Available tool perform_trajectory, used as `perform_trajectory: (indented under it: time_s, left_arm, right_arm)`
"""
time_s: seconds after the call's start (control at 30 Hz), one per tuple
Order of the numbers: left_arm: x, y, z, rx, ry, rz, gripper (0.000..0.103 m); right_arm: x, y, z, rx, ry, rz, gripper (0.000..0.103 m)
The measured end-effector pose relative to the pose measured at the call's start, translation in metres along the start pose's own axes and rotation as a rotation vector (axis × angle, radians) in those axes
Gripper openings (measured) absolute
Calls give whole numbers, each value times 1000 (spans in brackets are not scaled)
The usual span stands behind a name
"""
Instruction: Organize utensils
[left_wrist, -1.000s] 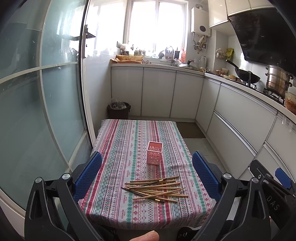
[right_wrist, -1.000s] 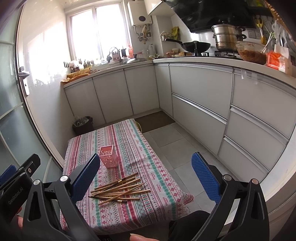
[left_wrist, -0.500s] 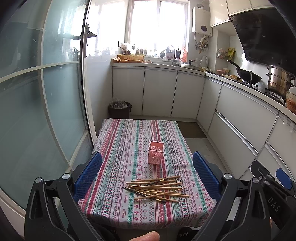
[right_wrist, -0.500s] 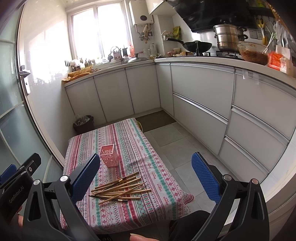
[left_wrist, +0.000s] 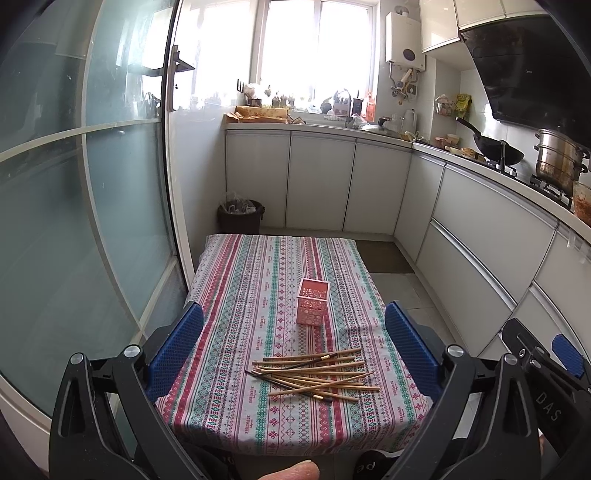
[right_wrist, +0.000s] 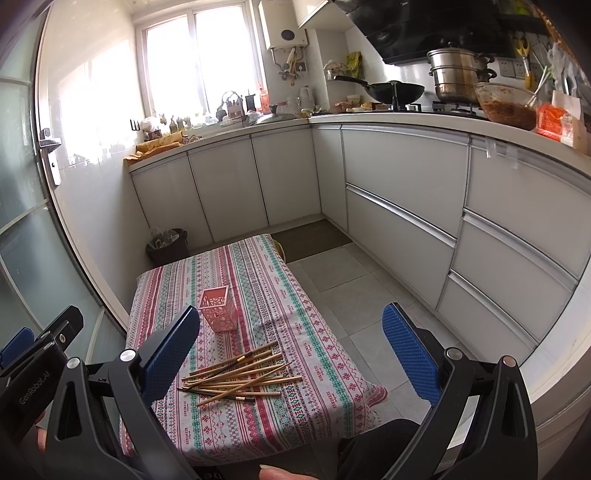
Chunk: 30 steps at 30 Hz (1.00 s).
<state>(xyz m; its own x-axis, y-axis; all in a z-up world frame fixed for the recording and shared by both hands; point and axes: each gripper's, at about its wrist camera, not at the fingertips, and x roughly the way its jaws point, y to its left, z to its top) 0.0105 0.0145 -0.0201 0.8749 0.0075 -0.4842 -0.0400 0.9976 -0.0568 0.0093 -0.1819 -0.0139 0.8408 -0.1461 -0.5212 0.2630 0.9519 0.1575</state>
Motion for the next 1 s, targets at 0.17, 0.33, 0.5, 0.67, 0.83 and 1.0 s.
perform_trajectory:
  time_s: [0.17, 0.33, 0.5, 0.67, 0.83, 1.0]
  left_arm:
    - [1, 1, 0, 0, 1, 0, 95]
    - [4, 2, 0, -2, 6, 0, 95]
    - [5, 4, -2, -5, 10, 3, 95]
    - [6, 4, -2, -6, 17, 3, 95]
    - [10, 3, 0, -10, 26, 3, 95]
    - [23, 5, 2, -8, 5, -48, 96]
  right_arm:
    - [2, 1, -1, -2, 4, 1, 96]
    - [4, 2, -1, -2, 12, 2, 96]
    - [6, 3, -3, -5, 15, 1, 96]
    - [8, 3, -3, -7, 19, 0, 96]
    - [11, 4, -3, -8, 26, 0, 96]
    - [27, -9, -5, 62, 74, 9, 96]
